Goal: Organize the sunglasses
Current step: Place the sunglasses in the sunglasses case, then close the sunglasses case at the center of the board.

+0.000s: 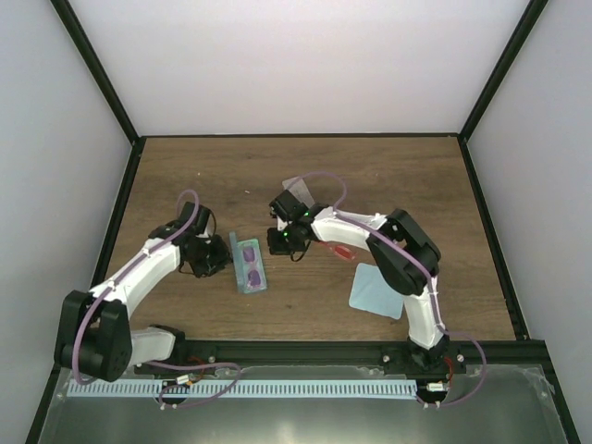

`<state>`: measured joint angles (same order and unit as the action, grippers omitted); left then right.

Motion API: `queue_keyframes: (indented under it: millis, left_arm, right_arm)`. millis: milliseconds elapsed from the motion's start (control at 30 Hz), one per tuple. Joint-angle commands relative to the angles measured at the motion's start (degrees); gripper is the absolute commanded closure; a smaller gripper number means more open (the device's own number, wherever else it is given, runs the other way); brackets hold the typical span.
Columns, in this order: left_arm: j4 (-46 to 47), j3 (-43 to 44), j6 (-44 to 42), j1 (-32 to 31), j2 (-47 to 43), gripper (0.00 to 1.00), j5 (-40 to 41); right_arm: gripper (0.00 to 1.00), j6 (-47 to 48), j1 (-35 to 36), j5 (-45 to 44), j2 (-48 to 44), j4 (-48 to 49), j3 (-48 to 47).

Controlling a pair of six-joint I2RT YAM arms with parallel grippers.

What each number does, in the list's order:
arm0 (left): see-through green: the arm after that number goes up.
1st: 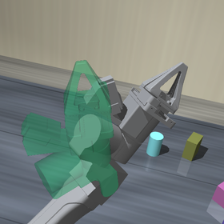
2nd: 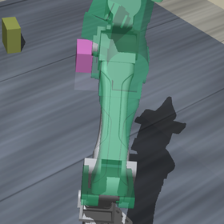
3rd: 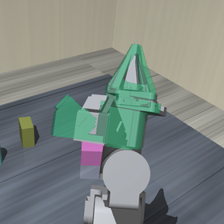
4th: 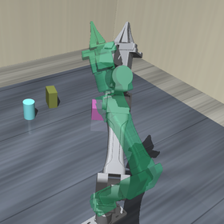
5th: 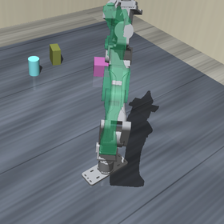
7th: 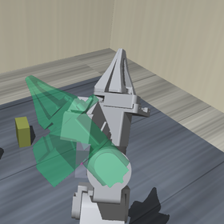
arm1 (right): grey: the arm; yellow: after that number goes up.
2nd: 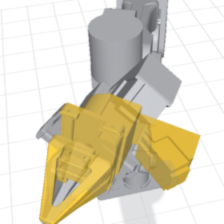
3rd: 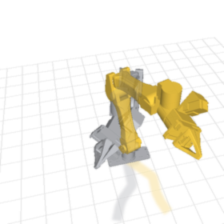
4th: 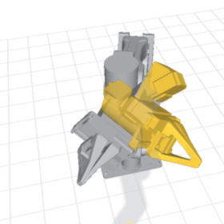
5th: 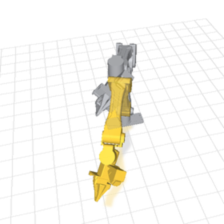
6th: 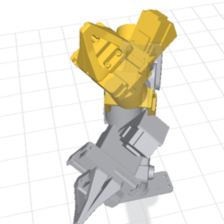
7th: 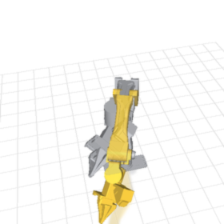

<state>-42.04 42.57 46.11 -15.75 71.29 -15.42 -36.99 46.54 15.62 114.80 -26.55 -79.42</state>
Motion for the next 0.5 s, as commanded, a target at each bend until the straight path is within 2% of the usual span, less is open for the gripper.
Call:
queue_keyframes:
  millis: [0, 167, 467]
  left_arm:
    - [0.56, 1.89, -1.24, -0.69, 3.85, 0.76, -1.78]
    - [4.73, 1.05, -1.41, -1.95, 8.51, 0.76, -2.59]
    - [5.68, 7.7, -1.55, -7.16, 17.28, 0.76, -2.77]
  right_arm:
    - [0.99, 2.47, 0.74, 7.11, 3.39, 4.08, -0.37]
    - [0.99, 1.54, 0.75, 11.59, 5.07, 6.61, 0.98]
    - [0.99, 0.0, 0.74, 16.6, 6.18, 10.41, 3.17]
